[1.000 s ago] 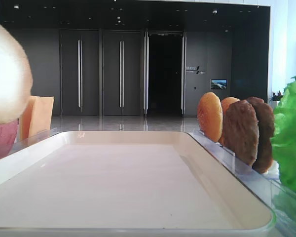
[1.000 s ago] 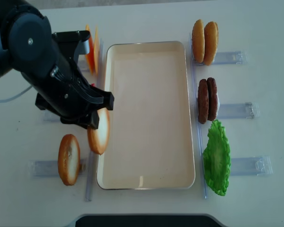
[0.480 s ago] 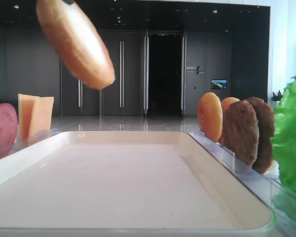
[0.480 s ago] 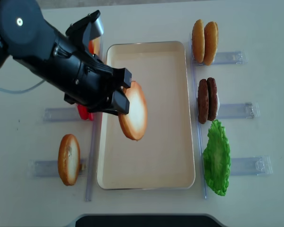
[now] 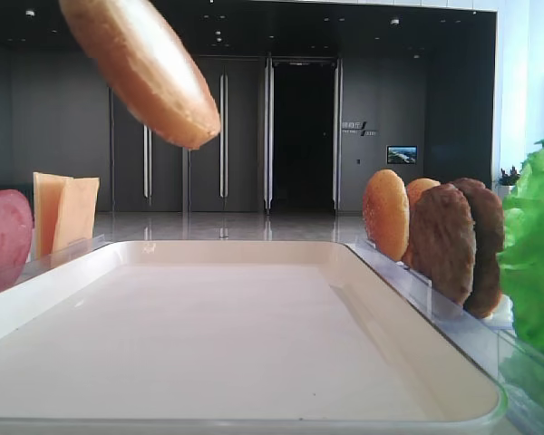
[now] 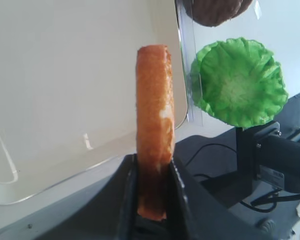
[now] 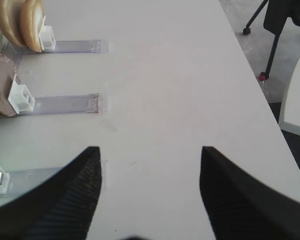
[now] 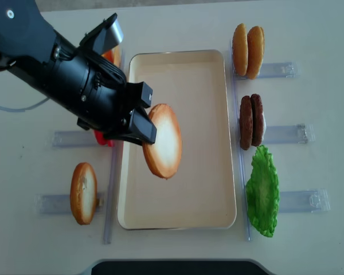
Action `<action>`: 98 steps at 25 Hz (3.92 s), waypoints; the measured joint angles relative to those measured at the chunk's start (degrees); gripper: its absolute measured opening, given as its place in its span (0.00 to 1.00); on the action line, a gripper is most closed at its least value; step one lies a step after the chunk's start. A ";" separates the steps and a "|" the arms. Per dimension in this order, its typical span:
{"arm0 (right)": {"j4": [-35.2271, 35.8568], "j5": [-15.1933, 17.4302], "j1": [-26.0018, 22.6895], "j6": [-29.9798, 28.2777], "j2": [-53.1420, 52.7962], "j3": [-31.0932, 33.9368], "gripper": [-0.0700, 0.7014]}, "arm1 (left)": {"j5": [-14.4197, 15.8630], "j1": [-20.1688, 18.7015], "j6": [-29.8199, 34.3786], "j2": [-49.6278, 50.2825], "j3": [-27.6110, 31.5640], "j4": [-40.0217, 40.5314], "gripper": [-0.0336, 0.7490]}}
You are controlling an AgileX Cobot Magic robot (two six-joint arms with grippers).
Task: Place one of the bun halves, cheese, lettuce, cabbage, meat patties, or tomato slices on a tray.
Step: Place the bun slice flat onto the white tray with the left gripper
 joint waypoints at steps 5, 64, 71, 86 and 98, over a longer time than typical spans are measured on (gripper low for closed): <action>0.00 0.00 0.00 0.00 0.00 0.00 0.63 | -0.51 7.13 13.66 0.00 8.65 -13.89 0.20; 0.00 0.00 0.00 0.00 0.00 0.00 0.63 | -3.46 10.59 40.69 17.68 15.08 -31.01 0.19; 0.00 0.00 0.00 0.00 0.00 0.00 0.63 | -6.49 10.59 40.65 17.68 15.08 -31.70 0.19; 0.00 0.00 0.00 0.00 0.00 0.00 0.63 | -9.10 7.34 39.31 17.68 15.08 -30.68 0.19; 0.00 0.00 0.00 0.00 0.00 0.00 0.63 | -10.94 7.34 38.96 17.68 15.08 -29.76 0.19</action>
